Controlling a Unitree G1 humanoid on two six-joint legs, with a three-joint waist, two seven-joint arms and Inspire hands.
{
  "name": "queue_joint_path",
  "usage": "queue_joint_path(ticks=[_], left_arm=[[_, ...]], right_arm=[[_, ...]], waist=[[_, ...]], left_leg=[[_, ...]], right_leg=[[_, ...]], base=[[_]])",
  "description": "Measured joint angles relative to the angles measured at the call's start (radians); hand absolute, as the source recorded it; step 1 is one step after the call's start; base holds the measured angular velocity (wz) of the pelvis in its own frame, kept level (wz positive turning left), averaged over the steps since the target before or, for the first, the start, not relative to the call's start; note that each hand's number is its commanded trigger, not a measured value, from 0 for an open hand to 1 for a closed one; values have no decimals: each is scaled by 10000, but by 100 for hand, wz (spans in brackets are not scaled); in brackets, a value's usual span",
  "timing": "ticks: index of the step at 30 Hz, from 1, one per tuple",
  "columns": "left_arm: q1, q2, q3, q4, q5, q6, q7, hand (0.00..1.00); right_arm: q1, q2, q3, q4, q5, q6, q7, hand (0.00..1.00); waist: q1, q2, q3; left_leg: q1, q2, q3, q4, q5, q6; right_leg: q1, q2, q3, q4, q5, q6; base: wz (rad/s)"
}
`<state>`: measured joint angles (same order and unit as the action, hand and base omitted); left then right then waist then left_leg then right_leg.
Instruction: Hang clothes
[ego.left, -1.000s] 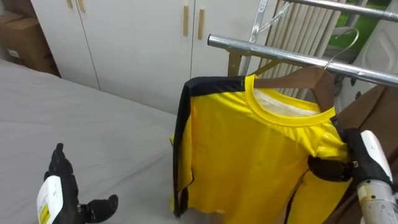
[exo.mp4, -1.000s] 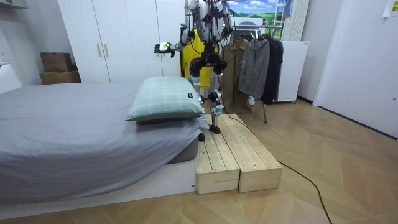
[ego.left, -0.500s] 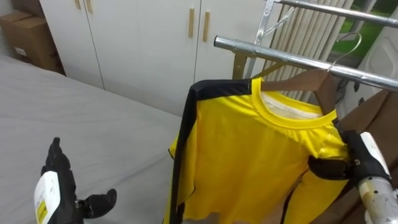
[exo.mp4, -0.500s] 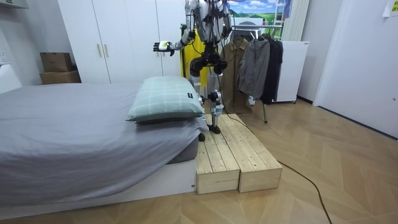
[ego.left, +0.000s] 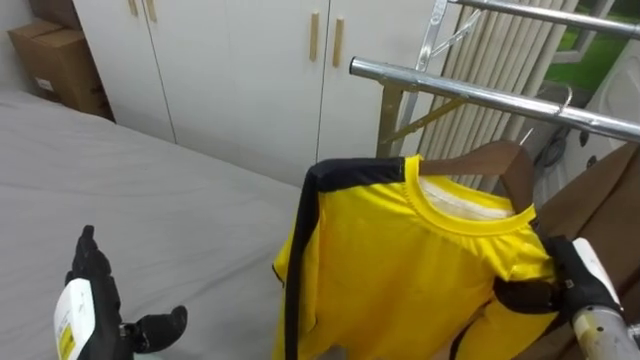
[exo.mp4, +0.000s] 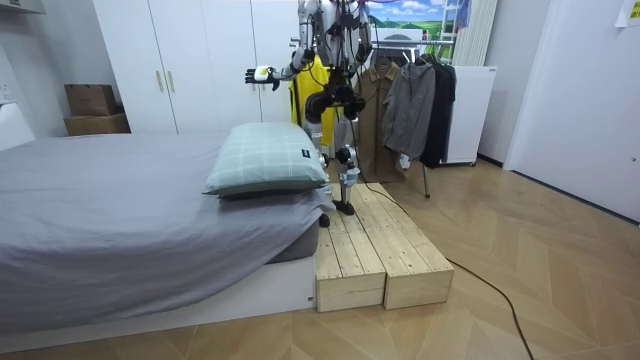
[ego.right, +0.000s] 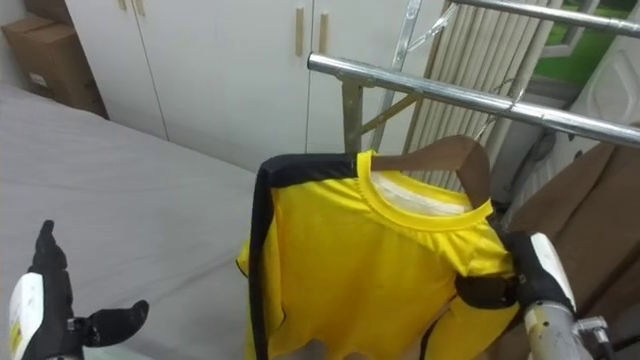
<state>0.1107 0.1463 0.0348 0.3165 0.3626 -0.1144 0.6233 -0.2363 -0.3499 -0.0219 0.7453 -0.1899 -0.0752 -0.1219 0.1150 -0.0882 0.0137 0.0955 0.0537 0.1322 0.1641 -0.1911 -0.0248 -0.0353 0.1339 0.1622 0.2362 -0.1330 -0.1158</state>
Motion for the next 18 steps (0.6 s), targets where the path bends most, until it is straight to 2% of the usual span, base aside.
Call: queue_joint_path(ticks=[5,18], left_arm=[[2,-1,-128,23,-62,-1,-23,0],[7,-3,-445,391,-102,-69,30,0]], right_arm=[[-73,21,8,765,452,130,4,100],[-190,171,16,1944,669,21,-213,100]], waist=[[54,-7,-4],[16,-43,-25]], left_leg=[[12,5,-16,-1,0,0],[156,20,-266,-20,0,0]], right_leg=[[57,2,-49,-68,3,-3],[500,-30,-280,-525,28,-69]], base=[[1],[6]])
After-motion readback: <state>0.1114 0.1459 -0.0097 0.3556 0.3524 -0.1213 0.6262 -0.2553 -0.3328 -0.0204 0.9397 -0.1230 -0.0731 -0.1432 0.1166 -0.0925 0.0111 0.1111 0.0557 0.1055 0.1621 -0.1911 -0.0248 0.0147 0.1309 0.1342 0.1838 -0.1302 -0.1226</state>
